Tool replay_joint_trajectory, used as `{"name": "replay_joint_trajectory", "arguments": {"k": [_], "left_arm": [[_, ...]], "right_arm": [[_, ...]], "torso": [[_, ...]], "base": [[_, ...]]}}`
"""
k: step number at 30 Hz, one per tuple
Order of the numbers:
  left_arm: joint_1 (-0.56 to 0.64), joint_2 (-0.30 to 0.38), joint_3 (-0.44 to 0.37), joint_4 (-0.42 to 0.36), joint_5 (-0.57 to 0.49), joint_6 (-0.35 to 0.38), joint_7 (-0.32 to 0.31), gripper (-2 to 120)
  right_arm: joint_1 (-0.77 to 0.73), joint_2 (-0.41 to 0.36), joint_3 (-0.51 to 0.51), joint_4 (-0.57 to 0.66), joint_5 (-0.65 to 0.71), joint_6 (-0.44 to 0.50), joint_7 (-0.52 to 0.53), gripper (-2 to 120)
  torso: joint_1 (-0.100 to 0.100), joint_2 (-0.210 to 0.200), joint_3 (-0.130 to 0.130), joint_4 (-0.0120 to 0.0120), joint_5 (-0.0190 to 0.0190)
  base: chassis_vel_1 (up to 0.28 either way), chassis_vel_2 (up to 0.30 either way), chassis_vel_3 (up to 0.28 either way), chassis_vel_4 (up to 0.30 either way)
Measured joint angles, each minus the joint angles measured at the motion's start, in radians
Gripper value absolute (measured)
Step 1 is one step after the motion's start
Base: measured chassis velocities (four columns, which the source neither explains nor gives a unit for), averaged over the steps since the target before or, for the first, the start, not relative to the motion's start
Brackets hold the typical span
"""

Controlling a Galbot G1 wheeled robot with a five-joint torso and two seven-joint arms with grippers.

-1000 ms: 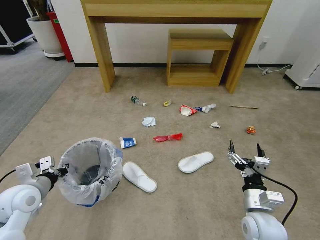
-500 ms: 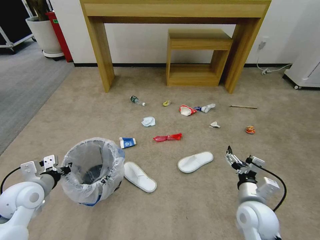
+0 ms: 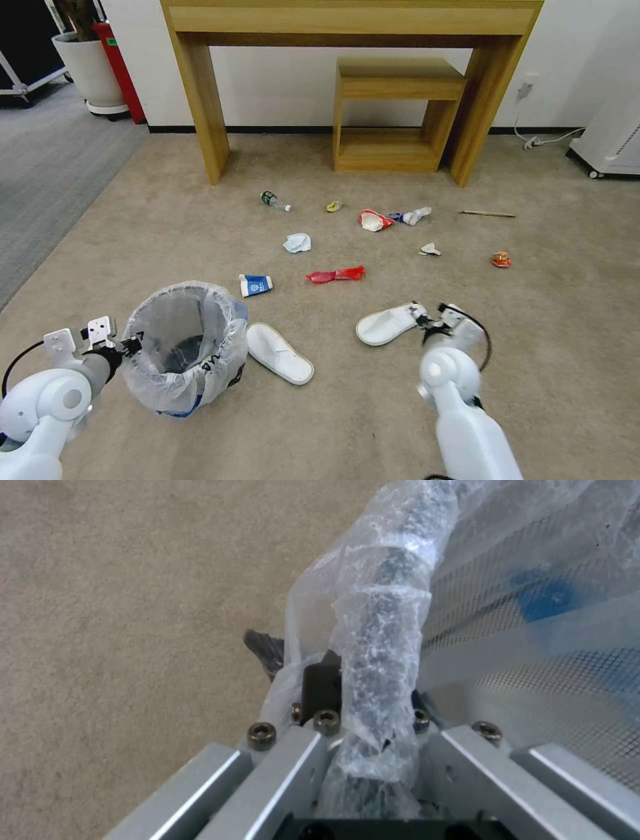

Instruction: Pick up the trash bin and place the garbage on the floor into it.

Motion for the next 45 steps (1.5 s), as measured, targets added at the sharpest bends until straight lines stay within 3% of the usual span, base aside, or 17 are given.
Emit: {"name": "replay_joint_trajectory", "arguments": {"k": [8, 17, 29, 45], "left_arm": [[0.009, -0.012, 0.000, -0.001, 0.012, -0.001, 0.000, 1], [0.012, -0.019, 0.000, -0.001, 0.025, -0.008, 0.002, 1], [0.006, -0.034, 0.004, 0.007, 0.041, -0.017, 0.013, 1], [0.003, -0.045, 0.007, 0.019, 0.055, -0.029, 0.022, 1]], "right_arm": [[0.108, 0.063, -0.033, -0.203, -0.010, 0.033, 0.023, 100], [0.211, 0.080, -0.037, -0.391, -0.027, 0.062, 0.021, 100], [0.295, 0.043, -0.054, -0.562, -0.025, 0.069, -0.024, 100], [0.397, 0.094, -0.070, -0.714, -0.067, 0.105, -0.047, 100]], "torso": [[0.000, 0.000, 0.000, 0.0000, 0.0000], [0.000, 0.000, 0.000, 0.0000, 0.0001], [0.000, 0.000, 0.000, -0.0002, 0.0002], [0.000, 0.000, 0.000, -0.0001, 0.0000]], "base": [[0.000, 0.000, 0.000, 0.000], [0.000, 0.000, 0.000, 0.000], [0.000, 0.000, 0.000, 0.000], [0.000, 0.000, 0.000, 0.000]]}}
